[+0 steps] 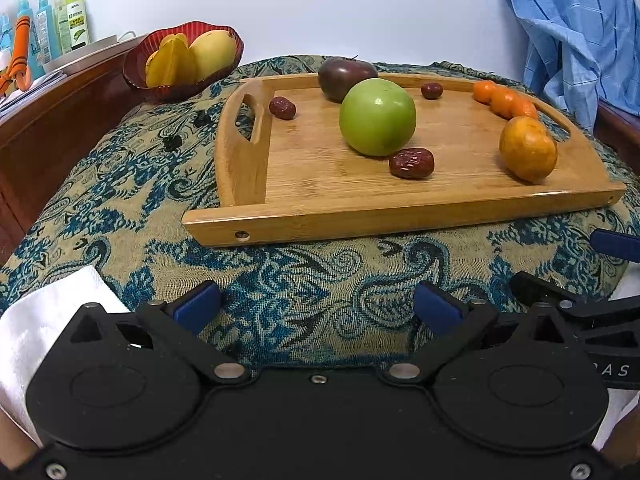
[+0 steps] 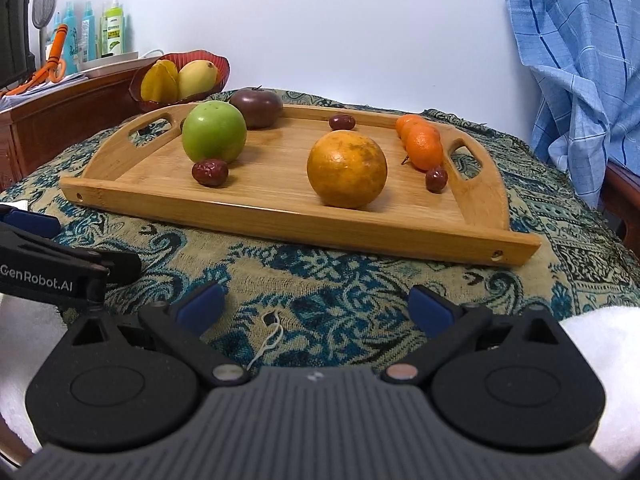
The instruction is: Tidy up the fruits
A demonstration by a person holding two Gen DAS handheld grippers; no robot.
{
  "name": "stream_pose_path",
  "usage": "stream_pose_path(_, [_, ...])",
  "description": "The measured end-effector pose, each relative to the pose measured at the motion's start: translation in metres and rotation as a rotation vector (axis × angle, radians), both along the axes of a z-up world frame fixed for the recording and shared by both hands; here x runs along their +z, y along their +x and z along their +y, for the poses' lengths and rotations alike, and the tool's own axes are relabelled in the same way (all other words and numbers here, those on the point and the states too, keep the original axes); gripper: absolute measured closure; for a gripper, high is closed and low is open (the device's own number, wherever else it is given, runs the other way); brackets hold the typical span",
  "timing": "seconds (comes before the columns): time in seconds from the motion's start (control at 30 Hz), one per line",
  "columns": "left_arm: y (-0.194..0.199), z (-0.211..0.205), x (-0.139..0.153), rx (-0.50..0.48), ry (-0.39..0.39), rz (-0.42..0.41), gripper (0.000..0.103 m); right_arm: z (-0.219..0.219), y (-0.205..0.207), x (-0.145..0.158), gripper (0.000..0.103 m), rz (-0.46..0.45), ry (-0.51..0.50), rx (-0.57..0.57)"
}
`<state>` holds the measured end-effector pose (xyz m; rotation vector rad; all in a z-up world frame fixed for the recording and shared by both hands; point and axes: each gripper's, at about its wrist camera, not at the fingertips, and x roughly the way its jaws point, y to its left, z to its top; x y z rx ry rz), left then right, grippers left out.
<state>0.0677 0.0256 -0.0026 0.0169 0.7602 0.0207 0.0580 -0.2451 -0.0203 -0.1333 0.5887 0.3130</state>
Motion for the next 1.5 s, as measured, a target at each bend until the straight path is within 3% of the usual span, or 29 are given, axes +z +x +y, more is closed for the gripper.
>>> stream_pose_path(1.5, [-0.0018,-0.0031,-0.0015,0.026,0.014,-0.010,0.000,-0.0035,0.0021,-0.0019,0.000,0.000,-0.001,-0.035])
